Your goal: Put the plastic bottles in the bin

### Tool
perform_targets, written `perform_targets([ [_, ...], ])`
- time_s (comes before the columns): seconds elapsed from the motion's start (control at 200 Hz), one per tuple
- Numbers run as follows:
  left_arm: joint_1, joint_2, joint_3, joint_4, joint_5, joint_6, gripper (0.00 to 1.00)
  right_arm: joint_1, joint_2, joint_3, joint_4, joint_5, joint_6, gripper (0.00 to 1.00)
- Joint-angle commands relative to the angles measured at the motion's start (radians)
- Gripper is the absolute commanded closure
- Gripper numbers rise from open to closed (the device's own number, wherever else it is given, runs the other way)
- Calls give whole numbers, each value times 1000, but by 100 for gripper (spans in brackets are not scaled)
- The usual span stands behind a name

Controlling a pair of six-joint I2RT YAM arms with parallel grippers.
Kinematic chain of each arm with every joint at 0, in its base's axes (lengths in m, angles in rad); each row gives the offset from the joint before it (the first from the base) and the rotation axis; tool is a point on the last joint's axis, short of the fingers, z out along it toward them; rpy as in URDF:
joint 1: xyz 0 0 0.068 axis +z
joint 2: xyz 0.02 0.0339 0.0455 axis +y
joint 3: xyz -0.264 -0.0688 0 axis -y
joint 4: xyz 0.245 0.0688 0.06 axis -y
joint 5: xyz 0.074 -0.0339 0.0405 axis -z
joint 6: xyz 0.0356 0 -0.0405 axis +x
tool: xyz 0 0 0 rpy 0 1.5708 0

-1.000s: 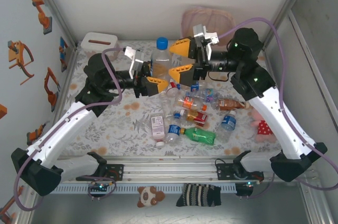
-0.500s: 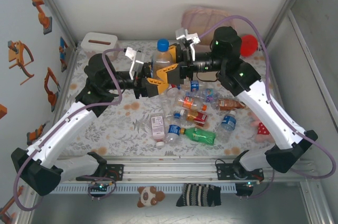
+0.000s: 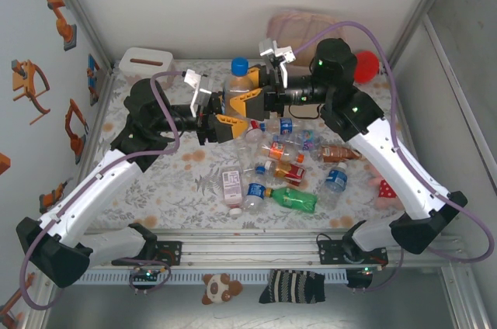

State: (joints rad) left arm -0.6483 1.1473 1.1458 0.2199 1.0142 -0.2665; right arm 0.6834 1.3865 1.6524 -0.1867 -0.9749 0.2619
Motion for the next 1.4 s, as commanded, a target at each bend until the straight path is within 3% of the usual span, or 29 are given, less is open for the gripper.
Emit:
perform_targets([
  [0.0,-6,-20,17,-4,21,33,55,7,-5,26,58,2,23,45],
  [0.175,-5,-25,15,-15,8,42,53,8,-8,26,61,10,25,49],
  [0.406,-3,-56,-12,-83,-54,98,35,7,-17,39,27,68,3,50],
  [0.571,5,-114,-57,-169,-131,143,27,-22,-14,70,-44,140,-15,50],
  [0.911,21,-243,-137,-284,-317,192,25,-209,47,184,-190,315,21,50],
  [1.137,21,-267,-141,-315,-347,199,24,-347,181,344,-350,485,49,56],
  [1.392,22,-283,-151,-325,-380,204,24,-410,396,620,-555,740,42,59],
])
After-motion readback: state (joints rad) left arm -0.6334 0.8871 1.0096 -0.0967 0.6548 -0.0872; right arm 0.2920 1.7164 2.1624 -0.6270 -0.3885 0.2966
